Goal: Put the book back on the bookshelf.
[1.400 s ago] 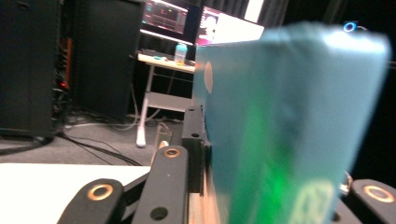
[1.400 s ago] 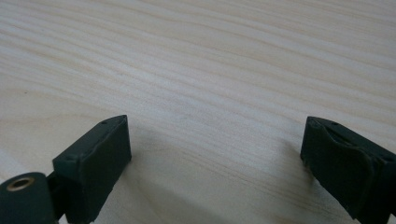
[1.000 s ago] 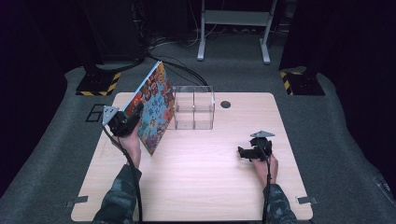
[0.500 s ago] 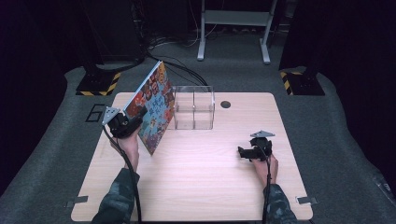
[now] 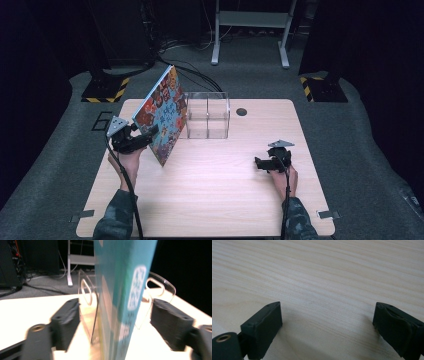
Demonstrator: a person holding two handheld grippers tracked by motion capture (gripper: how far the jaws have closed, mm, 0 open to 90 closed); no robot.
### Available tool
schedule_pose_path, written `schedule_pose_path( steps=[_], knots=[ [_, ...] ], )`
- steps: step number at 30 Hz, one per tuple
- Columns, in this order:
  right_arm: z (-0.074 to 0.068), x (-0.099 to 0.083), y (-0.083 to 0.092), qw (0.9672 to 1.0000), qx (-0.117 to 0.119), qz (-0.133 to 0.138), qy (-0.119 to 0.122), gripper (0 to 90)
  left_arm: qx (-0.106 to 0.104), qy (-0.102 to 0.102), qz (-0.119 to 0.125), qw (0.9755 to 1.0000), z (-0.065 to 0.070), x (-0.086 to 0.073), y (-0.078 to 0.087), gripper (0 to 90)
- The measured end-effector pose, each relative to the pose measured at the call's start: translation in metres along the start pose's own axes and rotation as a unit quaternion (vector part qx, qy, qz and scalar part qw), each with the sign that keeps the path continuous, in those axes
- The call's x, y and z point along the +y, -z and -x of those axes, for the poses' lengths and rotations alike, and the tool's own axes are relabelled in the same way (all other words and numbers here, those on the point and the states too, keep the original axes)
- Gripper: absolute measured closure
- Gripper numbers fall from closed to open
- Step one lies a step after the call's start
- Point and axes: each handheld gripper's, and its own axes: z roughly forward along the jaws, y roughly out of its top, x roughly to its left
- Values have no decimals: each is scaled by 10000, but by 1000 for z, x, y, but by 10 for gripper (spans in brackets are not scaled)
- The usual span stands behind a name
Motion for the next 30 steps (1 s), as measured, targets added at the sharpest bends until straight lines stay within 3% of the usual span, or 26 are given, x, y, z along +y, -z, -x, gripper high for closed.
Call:
schedule_pose_path(
  steps=[3,8,10,18,20,25,30],
  knots=[
    [0,0,0,10000,-1,2,-7,79,-124,-94,-245,9996,0,-2,6,142],
    [0,0,0,10000,-1,1,-4,79,-157,-212,-370,9990,1,-7,21,88],
    [0,0,0,10000,-1,3,-9,79,-246,-257,-563,9978,1,-8,26,45],
    [0,0,0,10000,-2,5,4,79,-313,-561,-924,9936,6,-19,46,11],
    [0,0,0,10000,-1,2,3,78,-364,-609,-1036,9921,6,-26,50,0],
    [0,0,0,10000,3,-8,21,79,-267,-763,-1381,9871,4,-49,57,0],
    [0,0,0,10000,5,-29,74,78,-232,-665,-1537,9856,-1,-72,65,0]
  ],
)
